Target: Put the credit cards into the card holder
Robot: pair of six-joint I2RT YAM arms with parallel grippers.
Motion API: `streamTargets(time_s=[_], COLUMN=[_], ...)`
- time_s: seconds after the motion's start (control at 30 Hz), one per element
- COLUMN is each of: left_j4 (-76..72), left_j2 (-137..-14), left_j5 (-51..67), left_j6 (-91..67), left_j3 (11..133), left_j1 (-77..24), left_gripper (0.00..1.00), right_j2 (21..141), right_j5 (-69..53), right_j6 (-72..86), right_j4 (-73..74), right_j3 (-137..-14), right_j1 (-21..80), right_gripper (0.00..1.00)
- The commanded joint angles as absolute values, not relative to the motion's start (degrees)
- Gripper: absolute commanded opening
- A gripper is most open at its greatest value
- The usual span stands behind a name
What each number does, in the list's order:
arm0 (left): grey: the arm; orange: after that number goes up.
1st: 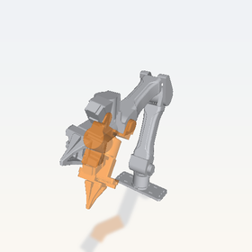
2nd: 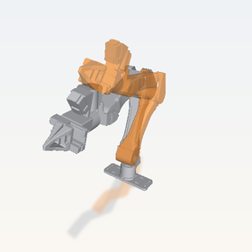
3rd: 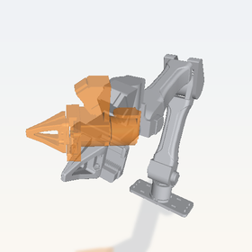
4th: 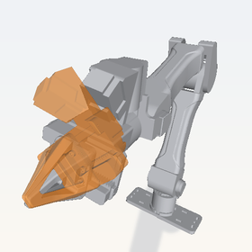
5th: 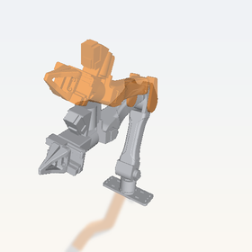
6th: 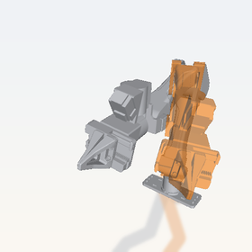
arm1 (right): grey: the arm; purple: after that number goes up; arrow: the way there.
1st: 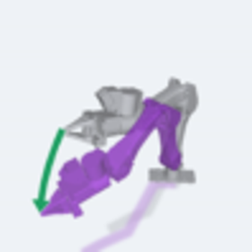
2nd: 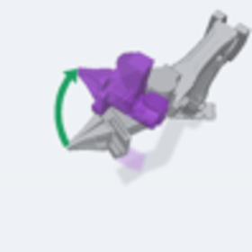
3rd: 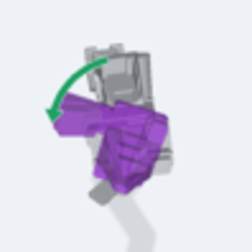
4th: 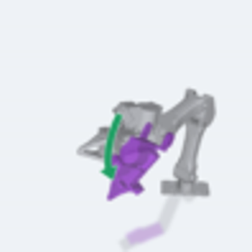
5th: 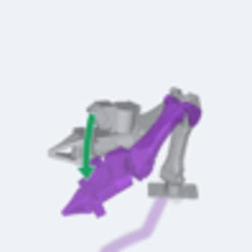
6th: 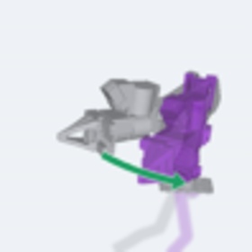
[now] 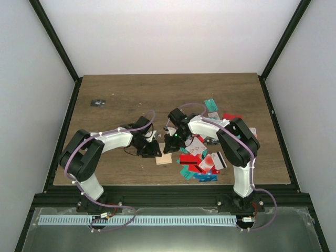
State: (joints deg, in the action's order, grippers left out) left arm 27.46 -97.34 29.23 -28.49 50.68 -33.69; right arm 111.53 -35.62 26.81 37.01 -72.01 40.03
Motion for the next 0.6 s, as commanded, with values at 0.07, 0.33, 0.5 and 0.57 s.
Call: streamTargets(time_s=[0.07,0.33,0.5,0.57], left_j4=[25.46,24.53,24.38,24.11], left_j2=[-99.45,-99.65,-99.69,-99.58], left_j5=[31.12,32.42,32.56,32.52], left_j6=[-27.69,-27.21,-26.89,-26.89], left_j3=[50.09,48.98,48.08,47.53], left_j1=[-34.52,-34.54,-34.54,-34.54], left_gripper=[0.37,0.36,0.32,0.30], right_j2=[114.72,117.36,117.30,117.52], right_j5=[-32.82,-30.90,-29.83,-29.94], right_j6=[28.27,30.05,30.86,31.09], right_j4=[38.10,40.51,40.74,40.85], right_j3=[-74.98,-76.88,-77.60,-78.04], right_j1=[41.22,41.22,41.22,41.22], right_gripper=[0.01,0.01,0.01,0.01])
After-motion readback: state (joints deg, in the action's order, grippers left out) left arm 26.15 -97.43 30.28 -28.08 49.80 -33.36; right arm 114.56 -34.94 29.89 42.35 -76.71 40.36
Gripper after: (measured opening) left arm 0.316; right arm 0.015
